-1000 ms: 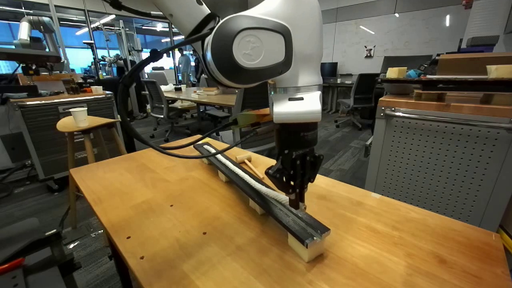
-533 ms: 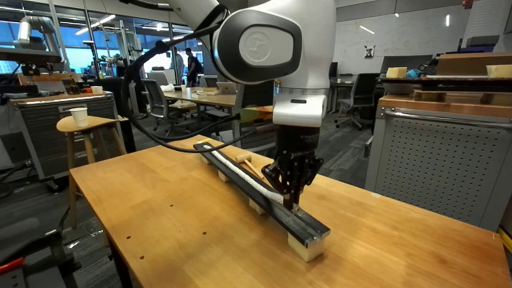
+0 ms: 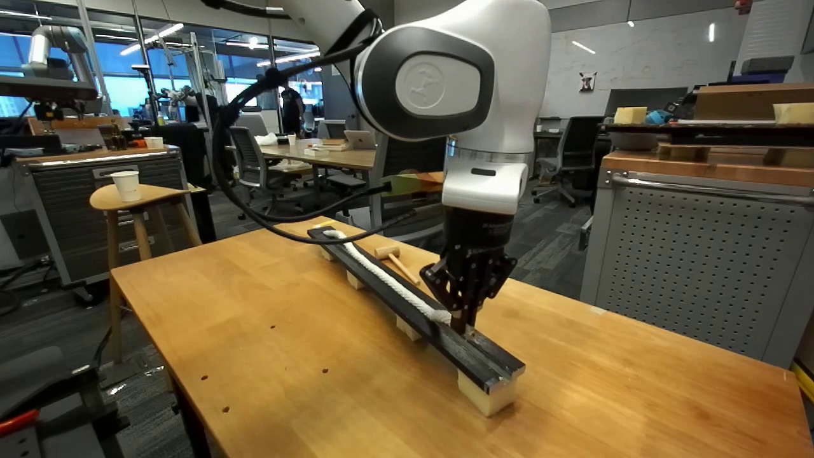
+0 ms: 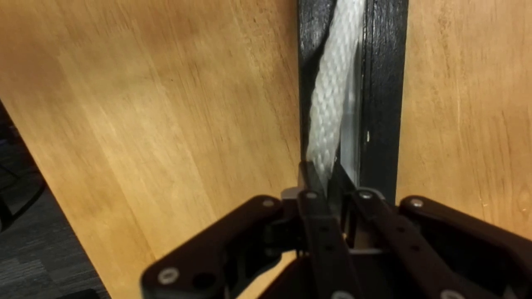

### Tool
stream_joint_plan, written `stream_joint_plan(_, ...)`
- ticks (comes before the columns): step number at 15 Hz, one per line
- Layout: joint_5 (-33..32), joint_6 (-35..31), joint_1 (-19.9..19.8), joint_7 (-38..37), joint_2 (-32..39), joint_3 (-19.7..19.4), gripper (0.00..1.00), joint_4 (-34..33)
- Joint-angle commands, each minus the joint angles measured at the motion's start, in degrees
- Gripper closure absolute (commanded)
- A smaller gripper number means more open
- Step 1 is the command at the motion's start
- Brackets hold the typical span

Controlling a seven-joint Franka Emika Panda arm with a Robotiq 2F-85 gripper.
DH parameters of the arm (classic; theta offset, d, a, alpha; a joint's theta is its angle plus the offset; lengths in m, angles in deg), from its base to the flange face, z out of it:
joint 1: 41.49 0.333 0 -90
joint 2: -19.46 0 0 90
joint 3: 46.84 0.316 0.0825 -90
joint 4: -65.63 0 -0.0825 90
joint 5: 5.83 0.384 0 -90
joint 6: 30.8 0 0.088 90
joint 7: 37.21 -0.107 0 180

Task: Put the rope on the black thing

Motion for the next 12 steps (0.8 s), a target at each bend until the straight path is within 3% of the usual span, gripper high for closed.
stream_joint_plan(1, 0.87, 1.65, -1.23, 0.73, 3.03, 1.02, 0.97, -3.85)
stream_joint_plan(12, -4.15, -0.31, -0.38, -1.18, 9.26, -1.64, 0.97, -8.8)
